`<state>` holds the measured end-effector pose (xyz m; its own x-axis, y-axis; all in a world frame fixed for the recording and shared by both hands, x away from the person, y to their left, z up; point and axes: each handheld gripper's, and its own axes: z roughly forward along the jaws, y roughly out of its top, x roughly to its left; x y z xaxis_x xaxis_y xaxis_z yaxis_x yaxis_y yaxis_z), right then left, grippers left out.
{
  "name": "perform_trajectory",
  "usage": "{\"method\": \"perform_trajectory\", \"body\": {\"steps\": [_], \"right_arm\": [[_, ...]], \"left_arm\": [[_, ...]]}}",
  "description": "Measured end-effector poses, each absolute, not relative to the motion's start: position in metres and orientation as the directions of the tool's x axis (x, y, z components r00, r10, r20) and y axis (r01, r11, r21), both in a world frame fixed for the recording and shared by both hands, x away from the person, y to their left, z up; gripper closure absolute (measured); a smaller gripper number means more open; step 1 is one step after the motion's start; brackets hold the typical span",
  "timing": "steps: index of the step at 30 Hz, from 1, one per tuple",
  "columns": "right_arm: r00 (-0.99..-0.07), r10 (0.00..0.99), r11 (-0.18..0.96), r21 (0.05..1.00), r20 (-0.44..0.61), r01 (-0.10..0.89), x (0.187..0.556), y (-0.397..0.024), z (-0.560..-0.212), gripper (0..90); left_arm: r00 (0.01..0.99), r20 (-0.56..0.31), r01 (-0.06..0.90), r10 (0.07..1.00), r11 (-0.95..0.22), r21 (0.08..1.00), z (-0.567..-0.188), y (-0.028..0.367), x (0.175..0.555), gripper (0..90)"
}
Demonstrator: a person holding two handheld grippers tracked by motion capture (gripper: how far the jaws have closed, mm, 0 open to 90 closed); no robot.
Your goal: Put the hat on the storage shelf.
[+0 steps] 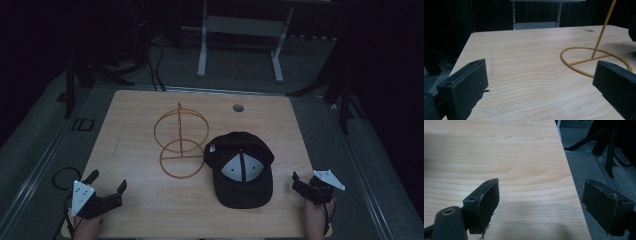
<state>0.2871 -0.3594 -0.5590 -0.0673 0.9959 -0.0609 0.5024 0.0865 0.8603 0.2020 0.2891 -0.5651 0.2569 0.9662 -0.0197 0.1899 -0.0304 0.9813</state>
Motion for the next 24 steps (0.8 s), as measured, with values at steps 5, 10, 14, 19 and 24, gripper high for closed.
{"method": "perform_trajectory", "body": {"steps": [5, 10, 14, 19, 24], "right_arm": [[-0.086, 0.994, 0.101, 0.861, -0.066, 0.499, 0.288, -0.358, -0.559, 13.8], [-0.102, 0.991, 0.126, 0.863, -0.087, 0.490, 0.289, -0.359, -0.551, 13.6], [-0.107, 0.993, 0.088, 0.874, -0.042, 0.478, 0.287, -0.365, -0.528, 13.5], [-0.182, 0.983, 0.096, 0.894, -0.017, 0.438, 0.285, -0.358, -0.498, 12.3], [-0.296, 0.955, 0.145, 0.888, -0.011, 0.436, 0.294, -0.345, -0.477, 12.3]], "left_arm": [[0.258, -0.041, 0.171, 0.965, -0.004, 0.985, -0.563, 0.290, 0.201, 0.4], [0.254, -0.015, 0.171, 0.967, -0.030, 0.985, -0.562, 0.289, 0.201, 0.4], [0.254, -0.022, 0.177, 0.967, -0.024, 0.984, -0.561, 0.289, 0.200, 0.5], [0.262, -0.028, 0.187, 0.965, -0.022, 0.982, -0.562, 0.289, 0.200, 0.5], [0.263, -0.015, 0.177, 0.965, -0.033, 0.984, -0.560, 0.286, 0.198, 0.5]]}}
